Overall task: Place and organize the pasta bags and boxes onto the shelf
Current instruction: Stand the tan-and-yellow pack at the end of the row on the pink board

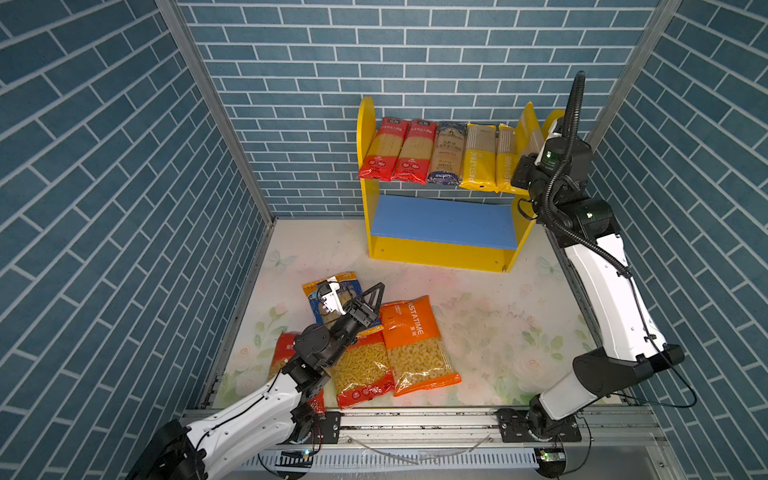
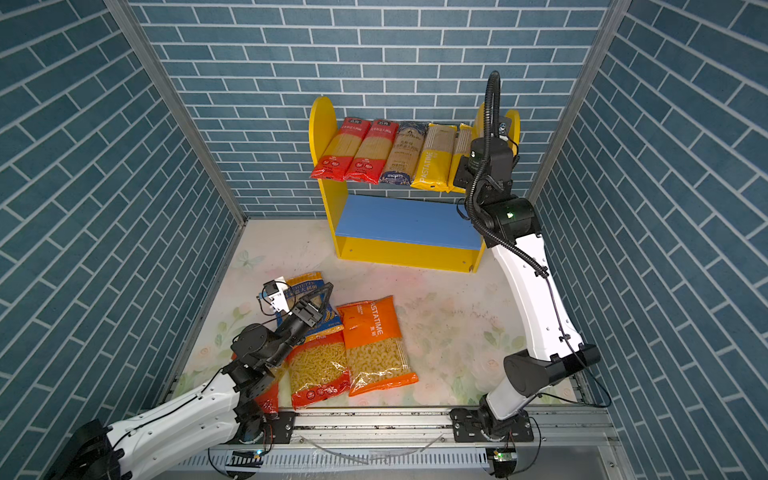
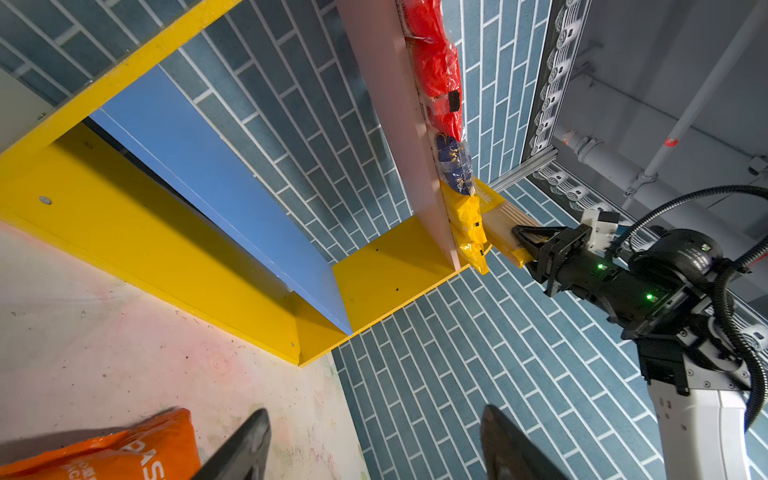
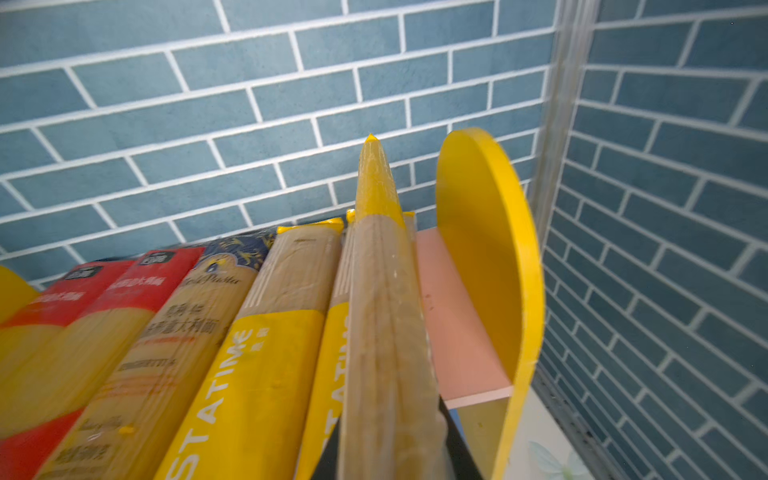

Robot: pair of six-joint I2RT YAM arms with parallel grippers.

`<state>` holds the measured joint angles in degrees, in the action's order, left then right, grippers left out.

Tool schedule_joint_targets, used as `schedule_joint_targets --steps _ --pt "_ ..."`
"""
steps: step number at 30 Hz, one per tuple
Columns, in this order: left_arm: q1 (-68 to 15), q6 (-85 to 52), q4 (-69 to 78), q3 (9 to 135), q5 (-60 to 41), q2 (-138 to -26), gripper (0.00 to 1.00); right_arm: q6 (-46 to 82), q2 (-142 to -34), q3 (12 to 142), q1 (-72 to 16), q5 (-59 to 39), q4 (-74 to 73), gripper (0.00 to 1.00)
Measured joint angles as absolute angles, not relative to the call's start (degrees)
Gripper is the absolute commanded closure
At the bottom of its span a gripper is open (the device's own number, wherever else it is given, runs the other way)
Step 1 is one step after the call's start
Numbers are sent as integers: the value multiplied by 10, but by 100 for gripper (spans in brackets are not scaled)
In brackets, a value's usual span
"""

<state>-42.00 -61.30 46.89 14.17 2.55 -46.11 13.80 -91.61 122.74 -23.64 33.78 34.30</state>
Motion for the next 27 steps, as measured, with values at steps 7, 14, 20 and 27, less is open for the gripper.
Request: schedule_joint_targets --steps 7,14,20,27 --pt "-420 -613 469 142 25 -466 20 90 -922 1233 -212 376 353 100" --pt "-420 -613 469 141 25 -466 20 96 -948 1234 -177 332 370 100" --pt "-420 -613 468 141 25 -466 20 156 -938 1204 -147 267 354 100" --pt "-420 -613 461 141 25 -466 20 276 -894 1105 -133 190 290 100"
